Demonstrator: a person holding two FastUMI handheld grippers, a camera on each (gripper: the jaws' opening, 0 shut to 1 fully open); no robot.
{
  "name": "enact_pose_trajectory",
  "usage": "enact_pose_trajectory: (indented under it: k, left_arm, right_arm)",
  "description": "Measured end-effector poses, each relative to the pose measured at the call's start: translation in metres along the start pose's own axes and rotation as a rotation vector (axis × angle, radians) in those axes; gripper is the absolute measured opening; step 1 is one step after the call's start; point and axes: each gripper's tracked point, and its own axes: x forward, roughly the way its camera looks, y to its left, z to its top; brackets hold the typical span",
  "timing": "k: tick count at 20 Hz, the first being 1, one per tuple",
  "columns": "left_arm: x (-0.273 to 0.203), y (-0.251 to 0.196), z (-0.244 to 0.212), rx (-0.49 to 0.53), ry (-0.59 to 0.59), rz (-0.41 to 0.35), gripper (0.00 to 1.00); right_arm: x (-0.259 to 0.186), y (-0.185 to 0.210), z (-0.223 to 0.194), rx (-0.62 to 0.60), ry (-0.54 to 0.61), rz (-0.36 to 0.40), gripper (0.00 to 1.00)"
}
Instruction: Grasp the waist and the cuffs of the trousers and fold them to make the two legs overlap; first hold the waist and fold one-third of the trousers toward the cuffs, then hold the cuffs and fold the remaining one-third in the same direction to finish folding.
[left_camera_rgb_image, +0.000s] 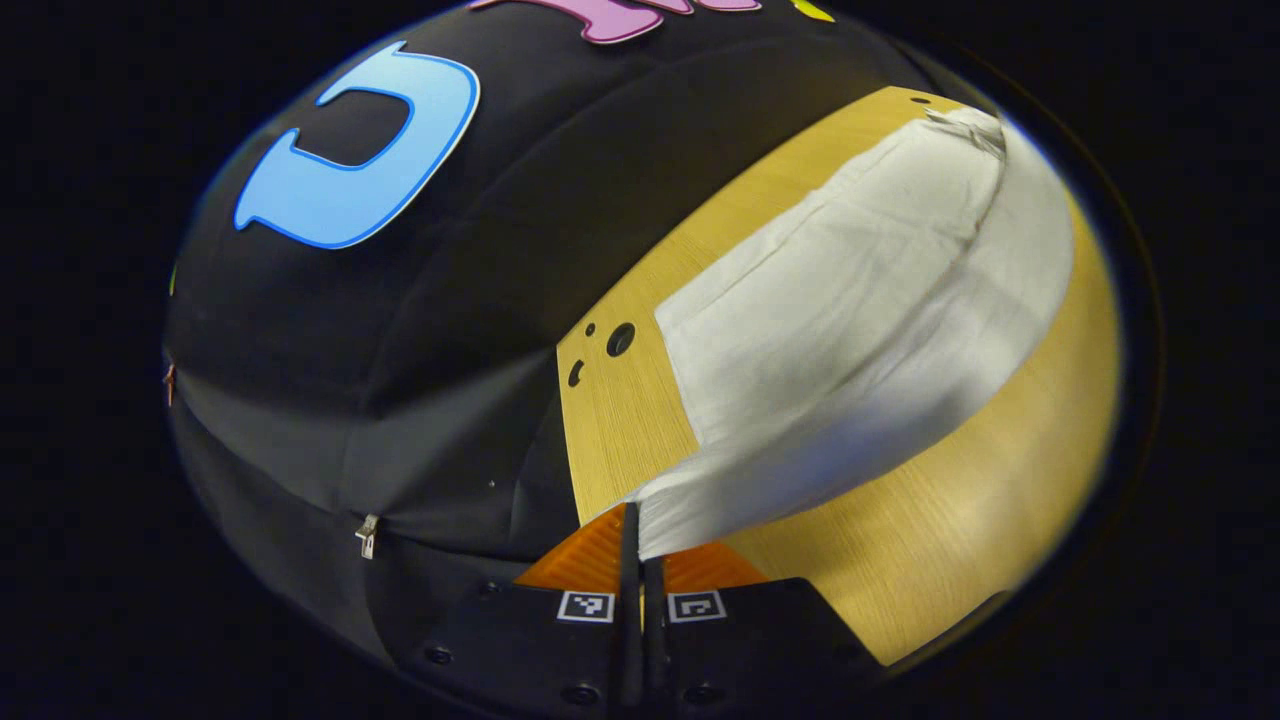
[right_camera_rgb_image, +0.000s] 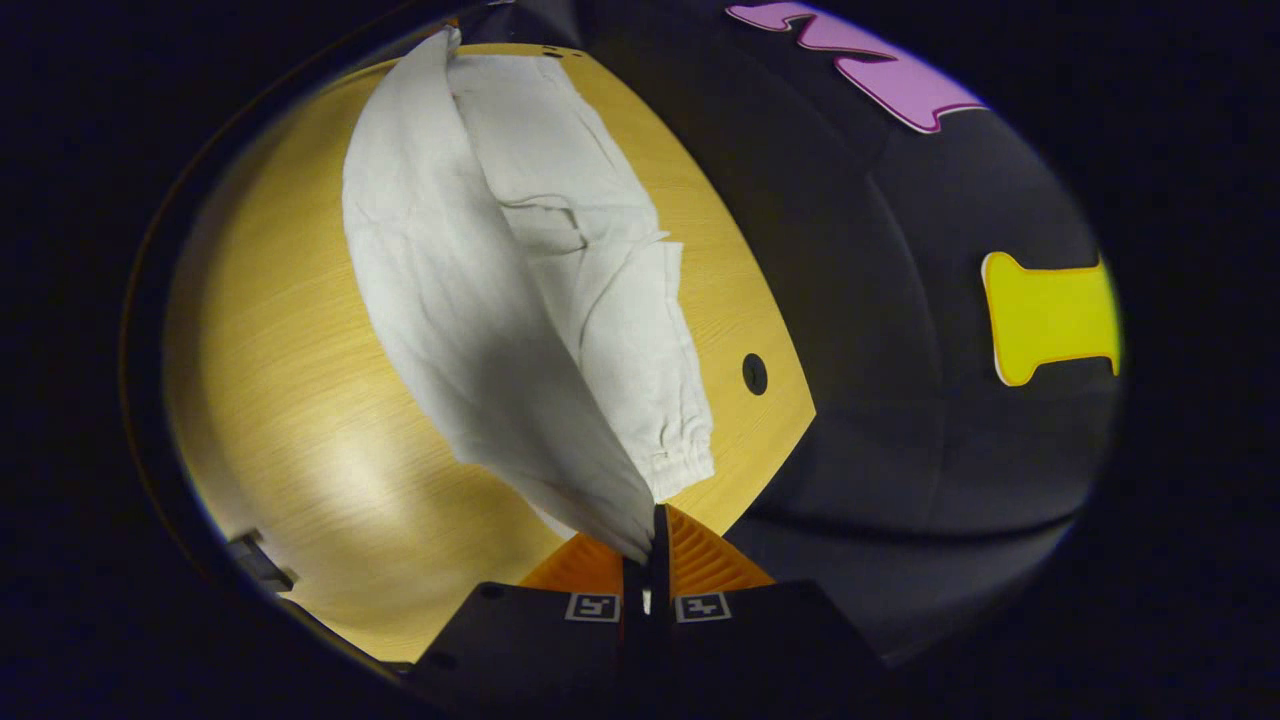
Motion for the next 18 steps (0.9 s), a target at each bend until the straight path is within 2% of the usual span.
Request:
enact_pose_trajectory:
  k: [3, 7, 9, 12, 13, 15, 16, 17, 18]
  left_arm:
    - [0.024, 0.015, 0.033, -0.006, -0.035, 0.004, 0.06]
    - [0.071, 0.021, 0.073, -0.164, -0.057, -0.020, 0.06]
    - [0.094, 0.021, 0.091, -0.210, -0.056, -0.035, 0.05]
    - [0.126, 0.009, 0.101, -0.224, -0.030, -0.079, 0.05]
    - [0.131, 0.006, 0.100, -0.221, -0.009, -0.090, 0.05]
    - [0.133, 0.000, 0.082, -0.215, 0.064, -0.117, 0.06]
    - [0.131, -0.001, 0.074, -0.215, 0.096, -0.130, 0.05]
    - [0.129, 0.000, 0.070, -0.219, 0.109, -0.140, 0.07]
    - [0.130, 0.006, 0.067, -0.223, 0.109, -0.130, 0.22]
  right_arm:
    - [0.027, -0.029, 0.014, 0.083, 0.006, 0.000, 0.05]
    - [0.065, -0.063, 0.036, 0.303, -0.007, 0.000, 0.05]
    - [0.085, -0.072, 0.042, 0.415, -0.001, -0.003, 0.05]
    - [0.109, -0.072, 0.046, 0.547, 0.042, 0.010, 0.08]
    - [0.115, -0.071, 0.047, 0.576, 0.058, 0.013, 0.13]
    - [0.123, -0.076, 0.047, 0.590, 0.072, -0.018, 0.17]
    - [0.124, -0.084, 0.047, 0.593, 0.068, -0.045, 0.22]
    - [0.127, -0.087, 0.049, 0.612, 0.059, -0.051, 0.46]
    - [0.124, -0.091, 0.045, 0.630, 0.063, -0.072, 0.71]
